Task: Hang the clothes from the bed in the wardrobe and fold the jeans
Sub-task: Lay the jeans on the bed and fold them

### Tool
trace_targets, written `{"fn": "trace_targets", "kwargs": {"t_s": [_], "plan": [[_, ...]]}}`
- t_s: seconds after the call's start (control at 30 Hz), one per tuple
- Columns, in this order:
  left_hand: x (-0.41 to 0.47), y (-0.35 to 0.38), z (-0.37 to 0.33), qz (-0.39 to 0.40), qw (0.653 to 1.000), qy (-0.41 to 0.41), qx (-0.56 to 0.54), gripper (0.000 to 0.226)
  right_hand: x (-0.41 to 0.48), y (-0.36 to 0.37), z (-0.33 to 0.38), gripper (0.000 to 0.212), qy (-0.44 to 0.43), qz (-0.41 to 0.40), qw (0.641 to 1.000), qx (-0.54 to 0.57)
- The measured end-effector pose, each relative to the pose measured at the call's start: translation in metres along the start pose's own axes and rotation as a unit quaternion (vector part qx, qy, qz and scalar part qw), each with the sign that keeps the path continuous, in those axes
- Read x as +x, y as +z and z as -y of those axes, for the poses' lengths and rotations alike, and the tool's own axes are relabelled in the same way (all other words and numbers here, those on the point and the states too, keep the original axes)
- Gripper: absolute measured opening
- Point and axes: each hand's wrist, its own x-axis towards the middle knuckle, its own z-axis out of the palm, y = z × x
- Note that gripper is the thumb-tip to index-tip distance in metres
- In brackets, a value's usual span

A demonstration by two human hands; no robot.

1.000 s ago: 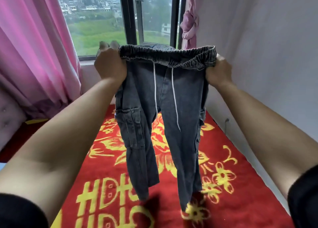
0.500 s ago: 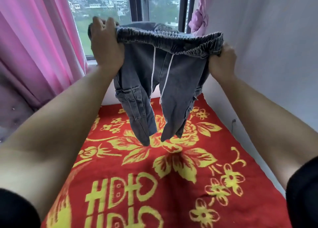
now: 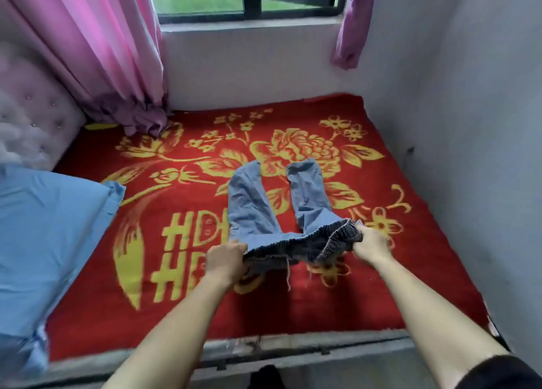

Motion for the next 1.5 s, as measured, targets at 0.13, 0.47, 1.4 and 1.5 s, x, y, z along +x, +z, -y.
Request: {"fn": "trace_targets", "kwargs": {"t_s": [0.13, 0.47, 1.4, 1.5], "plan": [[-0.080, 0.061, -0.032, 0.043, 0.999, -0.003, 0.001, 0.037, -0.068, 0.043, -0.067, 0.043, 0.010, 0.115, 0.990, -0.079], [-0.184, 0.119, -0.068, 0.044, 0.997, -0.068, 0.013, 0.025, -0.186, 0.118, -0.149, 0.041, -0.010, 0.184, 0.978, -0.093], [-0.184, 0.258, -0.023, 0.125, 0.992, 0.032, -0.003, 0.024, -0.186, 0.202, -0.172, 0.055, 0.019, 0.131, 0.953, -0.272], [-0.172, 0.251, -0.011, 0.139, 0.989, 0.042, 0.011, 0.033, -0.170, 0.199, -0.153, 0.039, -0.016, 0.138, 0.937, -0.321]]}}
